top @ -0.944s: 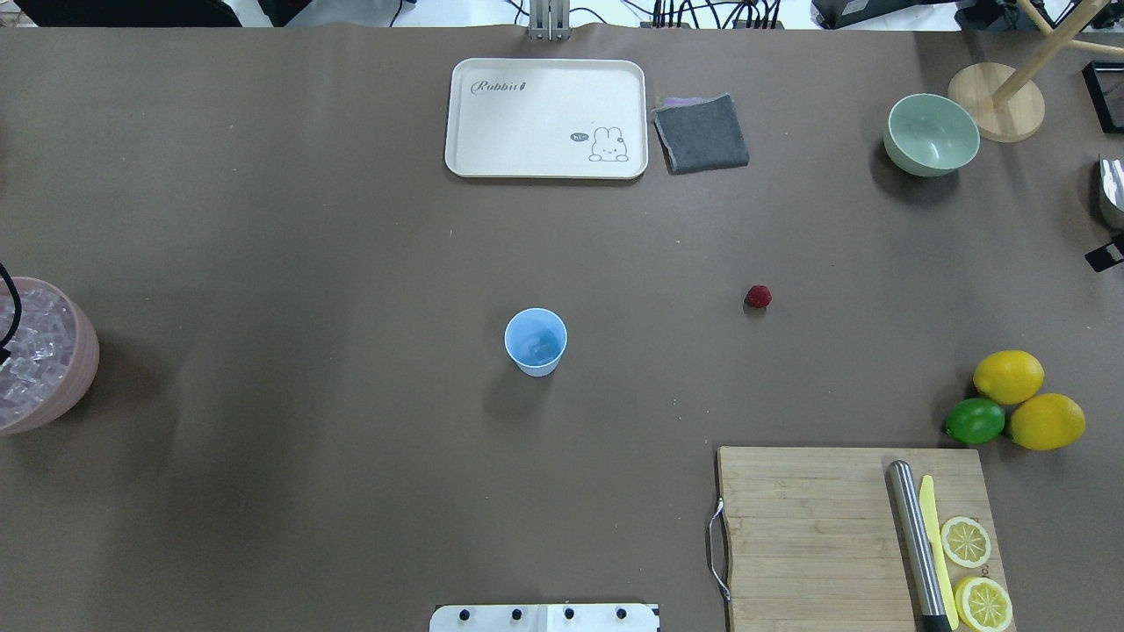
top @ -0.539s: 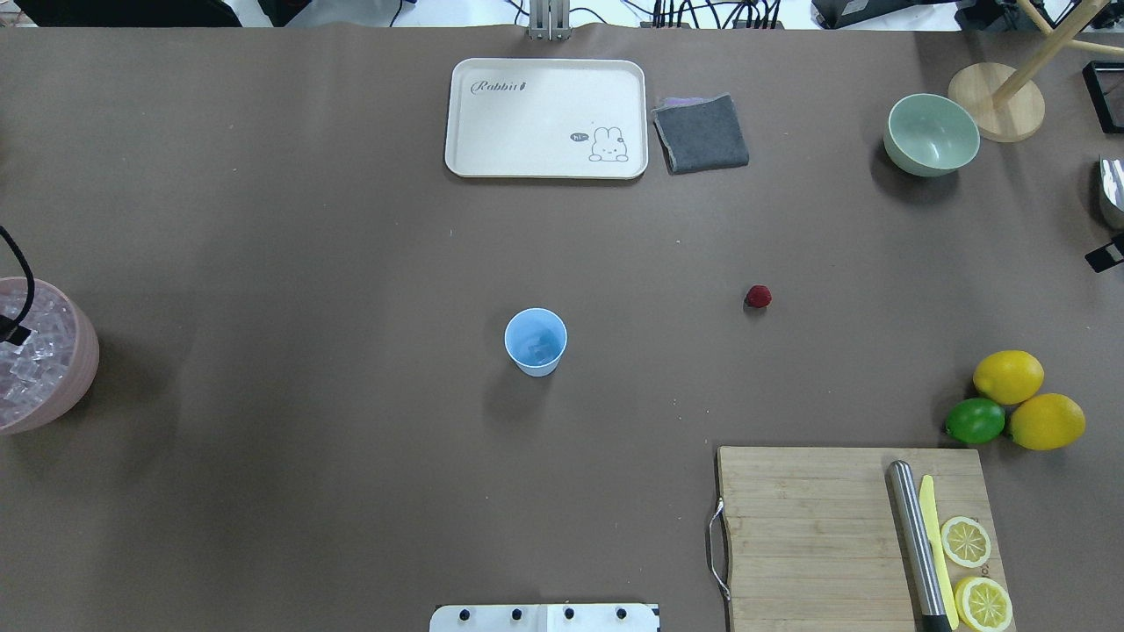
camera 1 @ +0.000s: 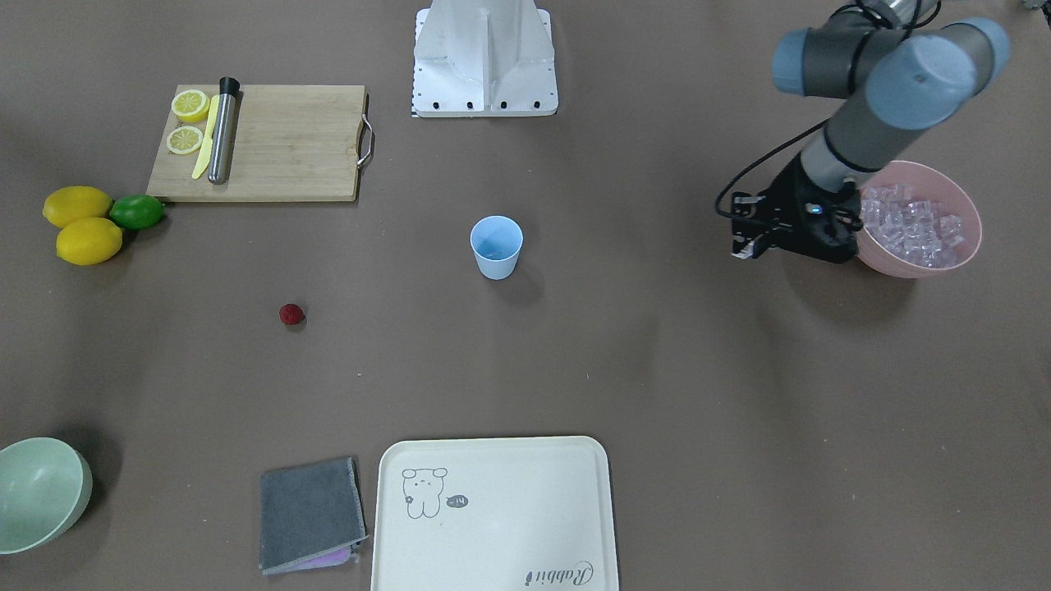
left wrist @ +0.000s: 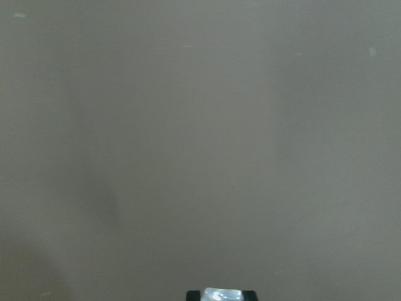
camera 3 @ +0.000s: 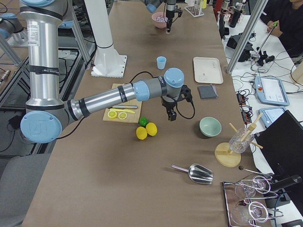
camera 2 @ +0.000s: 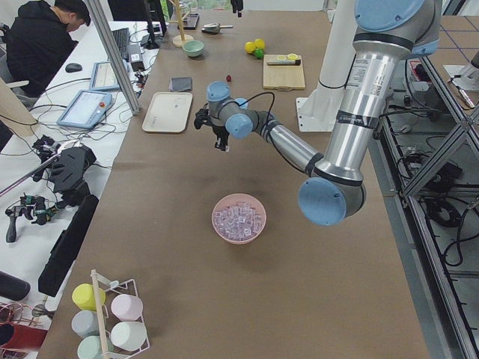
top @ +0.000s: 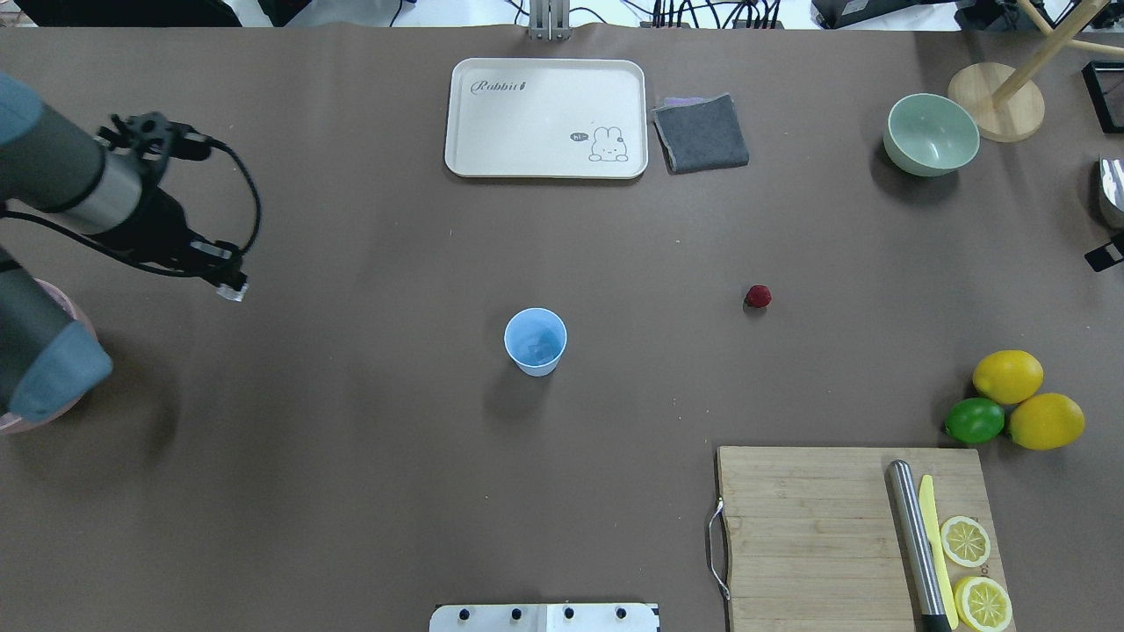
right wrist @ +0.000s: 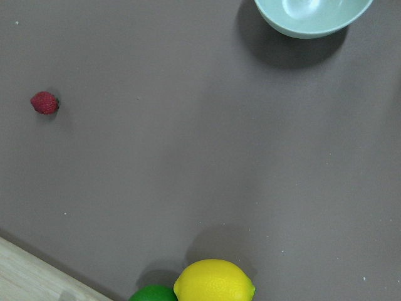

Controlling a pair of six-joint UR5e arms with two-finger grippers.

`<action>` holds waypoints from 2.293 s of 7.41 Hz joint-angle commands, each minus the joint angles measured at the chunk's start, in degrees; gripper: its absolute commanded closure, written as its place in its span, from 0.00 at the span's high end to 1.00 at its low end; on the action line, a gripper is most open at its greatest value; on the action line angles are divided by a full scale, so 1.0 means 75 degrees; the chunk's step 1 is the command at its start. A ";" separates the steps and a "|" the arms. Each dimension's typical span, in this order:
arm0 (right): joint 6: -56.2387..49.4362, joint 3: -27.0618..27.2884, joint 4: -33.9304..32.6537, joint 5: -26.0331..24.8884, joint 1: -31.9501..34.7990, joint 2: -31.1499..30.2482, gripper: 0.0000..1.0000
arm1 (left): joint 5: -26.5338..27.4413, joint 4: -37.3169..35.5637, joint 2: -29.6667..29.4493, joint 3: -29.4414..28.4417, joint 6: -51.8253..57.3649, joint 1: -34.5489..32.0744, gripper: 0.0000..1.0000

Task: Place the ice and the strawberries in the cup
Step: 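Carry the ice cube with the left gripper over the blue cup, then open the left gripper to drop the ice cube into the cup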

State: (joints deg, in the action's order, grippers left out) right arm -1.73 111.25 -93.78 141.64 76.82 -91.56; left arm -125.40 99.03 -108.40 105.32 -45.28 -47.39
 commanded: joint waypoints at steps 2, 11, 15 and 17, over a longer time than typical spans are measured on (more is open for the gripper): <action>0.0008 -0.0020 0.0000 0.0005 0.0000 0.0020 1.00 | 0.0778 -0.1285 -0.1832 -0.0097 -0.1880 0.1310 0.00; -0.0004 -0.0009 0.0000 0.0017 0.0000 -0.0026 1.00 | 0.1403 -0.1298 -0.3946 -0.1785 -0.3432 0.2322 0.00; 0.0008 0.0003 0.0000 0.0029 0.0000 -0.0050 1.00 | 0.1415 -0.1298 -0.3934 -0.1773 -0.3373 0.2276 0.00; 0.0008 0.0003 0.0000 0.0029 0.0000 -0.0061 1.00 | 0.1415 -0.1298 -0.3933 -0.1785 -0.3373 0.2276 0.00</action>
State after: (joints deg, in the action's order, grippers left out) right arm -1.67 111.27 -93.78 141.85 76.82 -91.96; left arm -114.79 89.30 -137.86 91.97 -70.59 -30.31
